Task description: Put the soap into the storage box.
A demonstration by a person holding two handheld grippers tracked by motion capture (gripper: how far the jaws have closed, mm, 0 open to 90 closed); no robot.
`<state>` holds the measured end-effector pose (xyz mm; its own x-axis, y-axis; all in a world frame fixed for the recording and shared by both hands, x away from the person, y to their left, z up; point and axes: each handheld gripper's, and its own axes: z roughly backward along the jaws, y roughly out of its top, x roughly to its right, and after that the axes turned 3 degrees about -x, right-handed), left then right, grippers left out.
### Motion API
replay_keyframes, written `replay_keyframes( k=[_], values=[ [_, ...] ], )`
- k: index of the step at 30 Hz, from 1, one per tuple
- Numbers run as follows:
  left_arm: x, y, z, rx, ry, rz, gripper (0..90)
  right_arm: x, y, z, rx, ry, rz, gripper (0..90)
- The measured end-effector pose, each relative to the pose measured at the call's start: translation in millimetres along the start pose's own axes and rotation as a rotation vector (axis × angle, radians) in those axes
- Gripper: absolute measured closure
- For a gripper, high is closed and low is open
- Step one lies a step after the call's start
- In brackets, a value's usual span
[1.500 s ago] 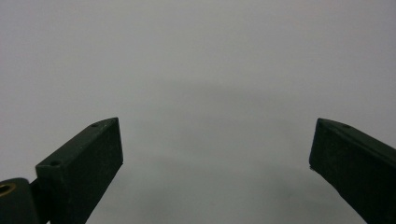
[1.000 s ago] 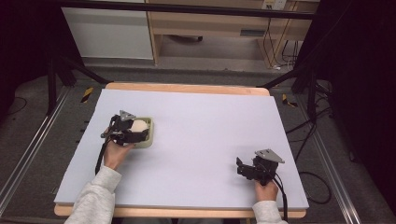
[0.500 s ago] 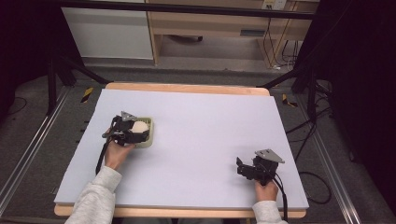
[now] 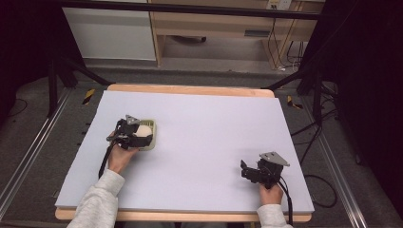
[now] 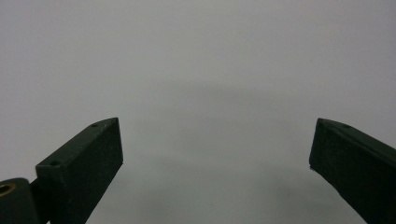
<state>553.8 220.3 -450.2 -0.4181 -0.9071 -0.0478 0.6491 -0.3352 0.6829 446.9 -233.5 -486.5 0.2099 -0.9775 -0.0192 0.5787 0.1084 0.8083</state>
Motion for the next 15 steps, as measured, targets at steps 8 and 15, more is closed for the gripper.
replay_keyframes(
  k=[8, 15],
  values=[
    [0.7, -1.2, -2.4, -0.007, 0.014, -0.003, 23.9, -0.2, -0.1, 0.1, 0.002, -0.001, 0.003, 3.2],
    [-2.1, 1.7, 11.4, 0.057, -0.005, 0.025, 23.4, -0.5, -0.1, 0.3, 0.002, 0.0, 0.003, 3.2]
  ],
)
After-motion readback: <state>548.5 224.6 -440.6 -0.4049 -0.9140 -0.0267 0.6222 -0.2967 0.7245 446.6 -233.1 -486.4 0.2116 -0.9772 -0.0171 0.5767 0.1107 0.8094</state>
